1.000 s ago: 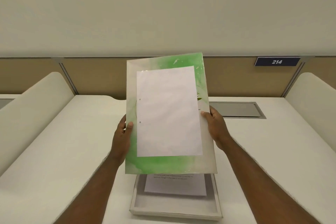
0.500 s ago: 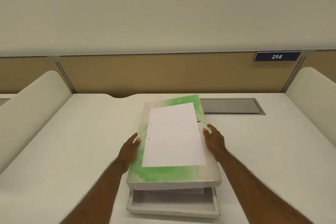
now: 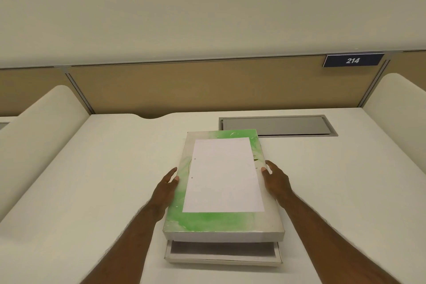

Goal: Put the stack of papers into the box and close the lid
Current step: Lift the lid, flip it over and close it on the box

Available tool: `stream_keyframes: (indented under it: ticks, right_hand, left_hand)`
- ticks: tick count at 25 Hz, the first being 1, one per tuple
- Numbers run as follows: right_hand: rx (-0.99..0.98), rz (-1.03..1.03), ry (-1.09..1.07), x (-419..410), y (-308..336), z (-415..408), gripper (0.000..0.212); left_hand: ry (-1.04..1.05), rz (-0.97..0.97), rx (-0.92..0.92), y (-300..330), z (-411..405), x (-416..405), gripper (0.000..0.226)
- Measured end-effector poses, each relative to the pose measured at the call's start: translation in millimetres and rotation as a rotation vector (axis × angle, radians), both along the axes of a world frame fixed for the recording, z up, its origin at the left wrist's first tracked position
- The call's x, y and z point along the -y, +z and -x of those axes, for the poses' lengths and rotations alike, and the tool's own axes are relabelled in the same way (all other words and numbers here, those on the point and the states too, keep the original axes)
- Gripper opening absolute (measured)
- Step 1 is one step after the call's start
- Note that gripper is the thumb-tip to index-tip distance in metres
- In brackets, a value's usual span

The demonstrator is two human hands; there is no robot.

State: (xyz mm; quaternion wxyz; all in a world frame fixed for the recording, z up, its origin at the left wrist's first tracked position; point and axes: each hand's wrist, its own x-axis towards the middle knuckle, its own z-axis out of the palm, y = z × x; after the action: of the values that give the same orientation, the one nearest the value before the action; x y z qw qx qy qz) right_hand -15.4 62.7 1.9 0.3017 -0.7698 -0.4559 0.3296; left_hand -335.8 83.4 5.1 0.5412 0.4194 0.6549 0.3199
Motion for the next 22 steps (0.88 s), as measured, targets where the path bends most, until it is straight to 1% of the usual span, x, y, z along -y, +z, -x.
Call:
stream_keyframes:
  ticks: [6,11,18,20,22]
  right_hand:
    - [0.196,0.035,0.020,18,-3,8,0.047]
    - [0.364,0.131,0.088,34,-8,17,0.048]
    - [0.480,0.171,0.153,34,-19,20,0.054]
    - [0.503,0.158,0.173,29,-23,22,0.056]
    - [0.549,0.114,0.239,20,-27,23,0.059]
  left_hand:
    - [-0.147,0.014,-0.069,2,8,19,0.045]
    - [-0.256,0.027,-0.186,4,15,32,0.046]
    - [-0.313,-0.031,-0.312,-14,17,32,0.051]
    - [-0.366,-0.071,-0.424,-21,15,29,0.058]
    - [-0.434,-0.098,-0.648,-27,11,21,0.071]
